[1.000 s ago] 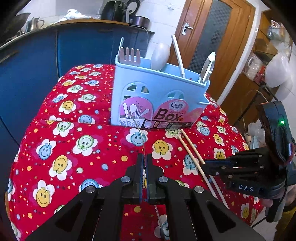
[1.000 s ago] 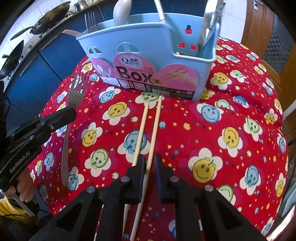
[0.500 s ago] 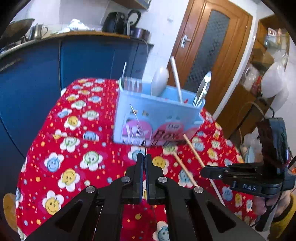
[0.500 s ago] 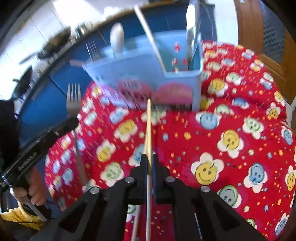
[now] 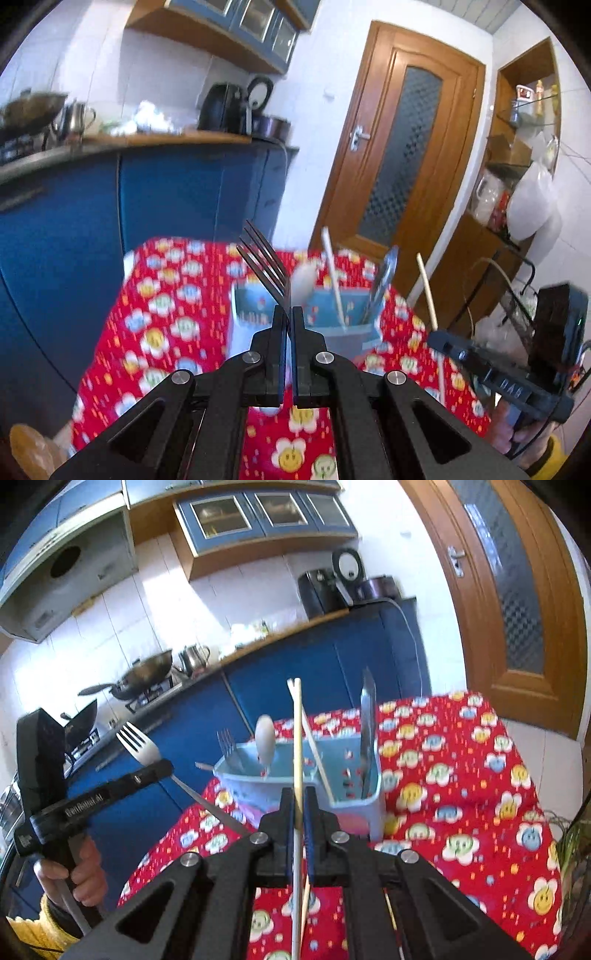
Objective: Organize utensils
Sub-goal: 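Lift the steel fork over the caddy with the left tool while the right tool carries the chopstick, then lower the fork into the caddy and open the left tool while the right tool inserts the chopstick, then reach the left tool to the last wooden chopstick on the cloth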
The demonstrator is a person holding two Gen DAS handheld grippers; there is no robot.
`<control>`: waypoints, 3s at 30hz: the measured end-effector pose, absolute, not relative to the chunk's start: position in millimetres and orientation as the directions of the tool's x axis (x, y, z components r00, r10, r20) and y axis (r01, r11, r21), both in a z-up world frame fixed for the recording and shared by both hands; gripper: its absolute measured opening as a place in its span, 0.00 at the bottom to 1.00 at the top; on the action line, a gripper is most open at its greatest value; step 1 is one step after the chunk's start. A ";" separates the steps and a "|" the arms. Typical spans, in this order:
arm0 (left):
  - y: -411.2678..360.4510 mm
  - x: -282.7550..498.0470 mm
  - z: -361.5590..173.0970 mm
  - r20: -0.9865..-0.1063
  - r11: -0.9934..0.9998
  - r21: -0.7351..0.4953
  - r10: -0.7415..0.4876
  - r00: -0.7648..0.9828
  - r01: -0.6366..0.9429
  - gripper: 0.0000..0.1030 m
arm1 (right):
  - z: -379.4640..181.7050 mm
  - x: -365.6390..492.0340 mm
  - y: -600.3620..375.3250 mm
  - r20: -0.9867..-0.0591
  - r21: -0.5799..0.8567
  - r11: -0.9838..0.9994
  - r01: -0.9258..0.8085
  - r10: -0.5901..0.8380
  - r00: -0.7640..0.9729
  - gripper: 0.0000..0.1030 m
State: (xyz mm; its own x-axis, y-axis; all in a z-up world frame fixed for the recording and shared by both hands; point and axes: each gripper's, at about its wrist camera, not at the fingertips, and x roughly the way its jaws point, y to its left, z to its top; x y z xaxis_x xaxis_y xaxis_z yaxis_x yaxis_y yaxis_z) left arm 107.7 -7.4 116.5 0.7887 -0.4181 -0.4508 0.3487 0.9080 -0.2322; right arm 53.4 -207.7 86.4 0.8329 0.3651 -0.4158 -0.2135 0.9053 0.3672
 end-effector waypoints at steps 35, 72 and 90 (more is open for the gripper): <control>-42.7 201.1 80.7 -0.582 0.945 -0.062 -0.296 0.757 0.322 0.02 | 56.2 156.2 -195.0 -0.188 0.190 0.972 -0.135 0.172 0.967 0.06; -48.3 108.2 97.7 -0.620 0.901 -0.175 -0.415 0.666 0.398 0.37 | 112.2 23.6 -219.4 -0.231 0.264 0.954 -0.139 0.203 0.952 0.30; -96.6 80.5 32.2 -0.784 0.898 -0.197 -0.386 0.487 0.394 0.37 | 76.5 -16.5 -240.7 -0.360 0.295 0.951 -0.095 0.203 0.911 0.30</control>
State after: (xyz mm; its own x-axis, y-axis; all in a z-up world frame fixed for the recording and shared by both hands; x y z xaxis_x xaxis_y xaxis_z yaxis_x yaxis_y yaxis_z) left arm 80.5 -96.6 32.2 0.4866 -0.3856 -0.7839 0.3942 0.8977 -0.1968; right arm -16.5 -240.7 76.5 0.9105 0.2029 -0.3602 -0.0951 0.9507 0.2953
